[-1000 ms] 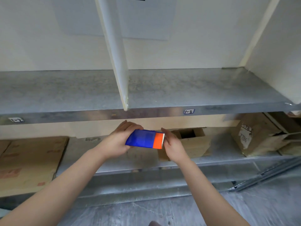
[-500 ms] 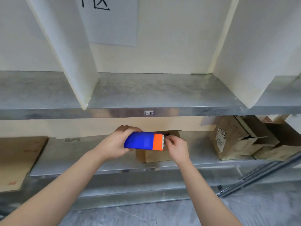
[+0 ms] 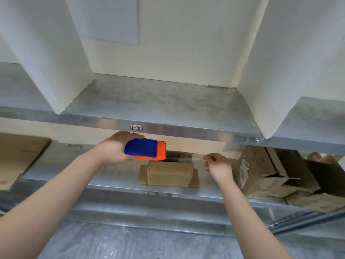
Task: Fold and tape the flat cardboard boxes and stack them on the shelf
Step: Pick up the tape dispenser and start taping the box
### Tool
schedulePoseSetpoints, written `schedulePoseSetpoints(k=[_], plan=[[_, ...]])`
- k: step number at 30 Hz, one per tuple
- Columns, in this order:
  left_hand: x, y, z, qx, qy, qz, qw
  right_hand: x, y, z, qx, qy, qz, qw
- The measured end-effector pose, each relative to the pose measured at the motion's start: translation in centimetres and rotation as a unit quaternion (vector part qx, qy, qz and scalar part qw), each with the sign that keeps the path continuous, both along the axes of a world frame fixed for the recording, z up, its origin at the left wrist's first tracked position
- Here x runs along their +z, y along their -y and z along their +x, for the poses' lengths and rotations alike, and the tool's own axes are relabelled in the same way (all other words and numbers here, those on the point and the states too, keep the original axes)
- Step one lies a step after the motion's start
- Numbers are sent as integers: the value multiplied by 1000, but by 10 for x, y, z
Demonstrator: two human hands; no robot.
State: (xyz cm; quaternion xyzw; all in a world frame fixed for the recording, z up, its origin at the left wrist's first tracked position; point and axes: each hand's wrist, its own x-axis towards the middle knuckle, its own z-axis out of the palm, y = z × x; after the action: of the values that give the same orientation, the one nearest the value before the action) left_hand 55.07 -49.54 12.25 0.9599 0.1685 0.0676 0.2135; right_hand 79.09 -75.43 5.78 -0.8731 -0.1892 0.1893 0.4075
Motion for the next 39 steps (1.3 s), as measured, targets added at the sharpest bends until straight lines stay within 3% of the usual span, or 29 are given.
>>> schedulePoseSetpoints(k=[3,8,13,25,29,39], plan=[[8,3,11,5,-51,-53,997,-4,-4,7,-3,-27,6,1000],[8,-4,33,30,-178,2,984,-8,-4,13,-30,-49,35,998],[-4,-3,39,1,-164,-75,984,-16,-1,16,-23,-58,23,998],[-48,-20,37,20,-181,-61,981,-48,-8,23,16,-31,-58,998],[-51,-20,34,13,-148,-72,986,-69,-15,21,13,-41,-44,998],[-59,-25,31,47,-180,-128,974,-109,-37,10,2,-62,-24,998]])
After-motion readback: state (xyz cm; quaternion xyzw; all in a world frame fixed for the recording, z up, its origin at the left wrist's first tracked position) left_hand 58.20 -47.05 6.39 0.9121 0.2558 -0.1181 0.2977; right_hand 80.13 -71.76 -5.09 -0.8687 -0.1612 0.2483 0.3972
